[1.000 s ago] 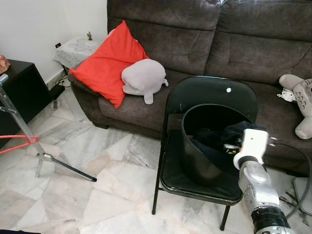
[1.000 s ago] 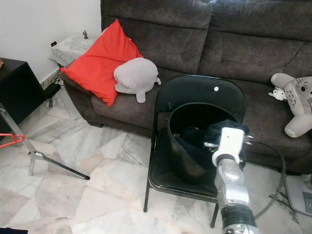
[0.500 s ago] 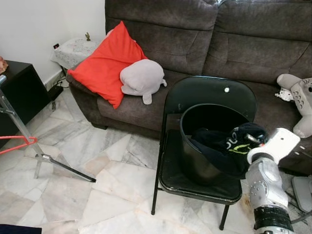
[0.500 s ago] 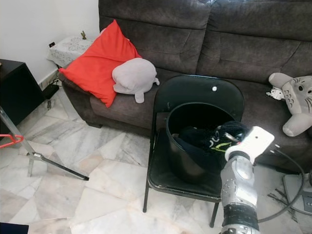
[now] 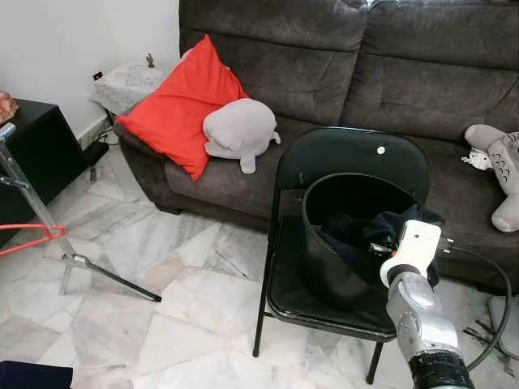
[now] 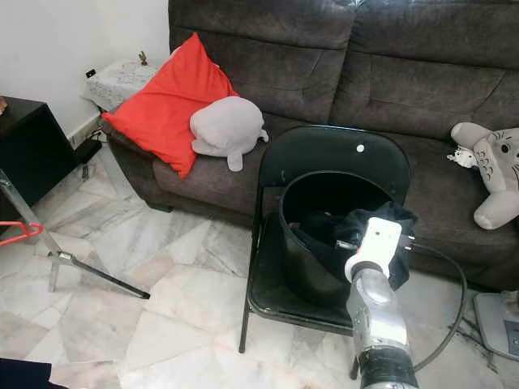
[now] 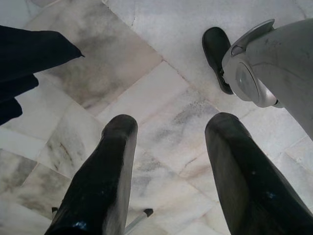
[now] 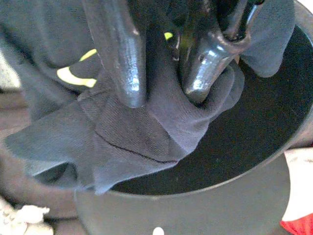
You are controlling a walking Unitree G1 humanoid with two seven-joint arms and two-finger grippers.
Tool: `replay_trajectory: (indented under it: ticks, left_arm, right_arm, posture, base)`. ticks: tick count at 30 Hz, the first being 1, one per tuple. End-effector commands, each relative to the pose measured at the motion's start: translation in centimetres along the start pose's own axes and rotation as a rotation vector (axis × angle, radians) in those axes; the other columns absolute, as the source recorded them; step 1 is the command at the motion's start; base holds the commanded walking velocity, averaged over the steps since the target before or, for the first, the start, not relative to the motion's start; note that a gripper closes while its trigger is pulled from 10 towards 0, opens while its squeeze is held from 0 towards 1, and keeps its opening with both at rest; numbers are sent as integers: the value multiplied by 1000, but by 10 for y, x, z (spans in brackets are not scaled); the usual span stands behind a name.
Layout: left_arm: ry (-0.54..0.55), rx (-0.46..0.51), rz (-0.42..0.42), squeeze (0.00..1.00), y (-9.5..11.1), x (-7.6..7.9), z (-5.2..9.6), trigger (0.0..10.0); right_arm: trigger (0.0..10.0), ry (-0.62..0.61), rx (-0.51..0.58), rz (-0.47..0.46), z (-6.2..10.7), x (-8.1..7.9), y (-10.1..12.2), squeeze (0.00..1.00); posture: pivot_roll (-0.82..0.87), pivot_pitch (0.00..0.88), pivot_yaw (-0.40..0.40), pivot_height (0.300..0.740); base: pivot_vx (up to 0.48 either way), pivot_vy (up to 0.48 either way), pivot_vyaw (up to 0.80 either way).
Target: Hang hanger
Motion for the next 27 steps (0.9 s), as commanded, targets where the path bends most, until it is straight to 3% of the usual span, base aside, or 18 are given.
replay_trajectory:
  ticks: [1, 7, 12, 13, 14, 15, 23, 27]
  left_arm:
    - [6, -34, -17, 0, -9, -3, 1, 10000]
    - [8, -36, -17, 0, -9, -3, 1, 10000]
    - [10, -38, -20, 0, -9, -3, 1, 10000]
    - [10, -38, -20, 0, -9, -3, 1, 10000]
    - [10, -38, -19, 0, -9, -3, 1, 10000]
    - [11, -37, -18, 0, -9, -3, 1, 10000]
    - [13, -13, 42, 0, -8, -3, 1, 10000]
    - [6, -18, 34, 0, -8, -3, 1, 10000]
  right_arm:
    - [10000, -16, 64, 23, 4, 5, 11, 1000]
    - [10000, -47, 139, 10, 18, 9, 17, 1000]
    - [10000, -92, 189, -30, 40, 14, 15, 1000]
    - [10000, -94, 195, -31, 43, 14, 15, 792]
    - [10000, -97, 201, -27, 46, 15, 14, 267]
    - [10000, -108, 216, -3, 50, 17, 14, 0]
    - [10000, -156, 241, -23, 62, 28, 15, 0]
    - [10000, -138, 279, -36, 64, 26, 21, 0]
  posture:
    - [-85, 97, 14, 740]
    - [-87, 97, 13, 740]
    - [-92, 97, 13, 740]
    - [-92, 97, 13, 740]
    - [-91, 97, 12, 740]
    - [-91, 96, 11, 740]
    - [-90, 99, 13, 740]
    - [-88, 100, 11, 740]
  base:
    - [0, 0, 0]
    - [0, 0, 0]
    - [0, 0, 0]
    - [0, 0, 0]
    - [0, 0, 0]
    - [0, 0, 0]
    - [0, 0, 0]
    - [0, 0, 0]
Point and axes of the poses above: a point about 5 cm out from each wrist's last joint towards the gripper, its own z axis pointing back from the gripper into the wrist, its own y axis along the axis of the wrist's last joint, x = y × z, the point moved 2 cm from there along -z, pointing out of the wrist towards the gripper, and after that the axes turned 11 degrees about z, right-handed, at the moved point
